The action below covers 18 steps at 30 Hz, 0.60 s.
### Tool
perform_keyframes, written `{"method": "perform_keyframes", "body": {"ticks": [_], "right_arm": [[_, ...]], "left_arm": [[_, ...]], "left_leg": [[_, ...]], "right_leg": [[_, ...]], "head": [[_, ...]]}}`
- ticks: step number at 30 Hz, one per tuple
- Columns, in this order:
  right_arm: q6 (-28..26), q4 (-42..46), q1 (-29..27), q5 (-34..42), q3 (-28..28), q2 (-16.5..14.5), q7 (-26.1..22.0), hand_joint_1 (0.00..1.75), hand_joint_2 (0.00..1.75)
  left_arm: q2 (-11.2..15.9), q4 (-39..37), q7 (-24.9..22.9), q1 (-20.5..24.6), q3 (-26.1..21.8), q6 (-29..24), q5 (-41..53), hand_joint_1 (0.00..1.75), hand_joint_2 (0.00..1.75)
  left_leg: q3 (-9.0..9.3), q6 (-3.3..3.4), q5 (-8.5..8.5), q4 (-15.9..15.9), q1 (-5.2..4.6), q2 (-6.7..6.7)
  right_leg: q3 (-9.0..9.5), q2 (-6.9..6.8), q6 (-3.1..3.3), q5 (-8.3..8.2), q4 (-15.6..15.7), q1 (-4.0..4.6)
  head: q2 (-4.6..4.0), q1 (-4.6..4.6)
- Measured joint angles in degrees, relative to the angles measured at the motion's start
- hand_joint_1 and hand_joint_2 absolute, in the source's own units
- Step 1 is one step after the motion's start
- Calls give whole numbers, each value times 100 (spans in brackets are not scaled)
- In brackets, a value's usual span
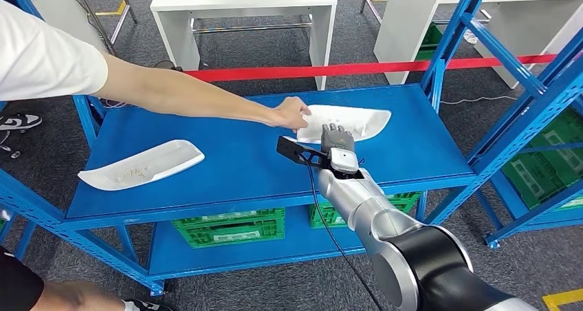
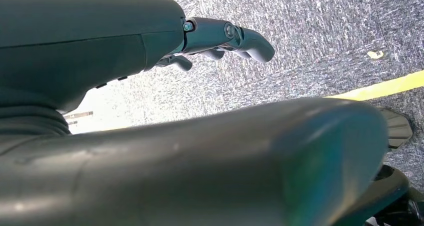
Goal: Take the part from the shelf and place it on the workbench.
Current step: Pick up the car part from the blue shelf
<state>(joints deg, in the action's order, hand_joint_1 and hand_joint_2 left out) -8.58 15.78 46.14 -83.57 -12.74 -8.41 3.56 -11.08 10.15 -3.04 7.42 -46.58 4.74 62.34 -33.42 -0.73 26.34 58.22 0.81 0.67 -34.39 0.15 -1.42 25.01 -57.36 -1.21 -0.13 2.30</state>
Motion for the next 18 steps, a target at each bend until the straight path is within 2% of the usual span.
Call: {"method": "perform_keyframes", "body": {"ticks": [18], "right_arm": [[-134,0,2,-233,-133,-205,-341,0,175]], "left_arm": [[-4,0,-15,55,0,0,86,0,0]], "left_leg": [[-2,0,0,0,0,1]], "right_leg": [[0,-1,1,0,-3,0]], "head": [[0,1]]}}
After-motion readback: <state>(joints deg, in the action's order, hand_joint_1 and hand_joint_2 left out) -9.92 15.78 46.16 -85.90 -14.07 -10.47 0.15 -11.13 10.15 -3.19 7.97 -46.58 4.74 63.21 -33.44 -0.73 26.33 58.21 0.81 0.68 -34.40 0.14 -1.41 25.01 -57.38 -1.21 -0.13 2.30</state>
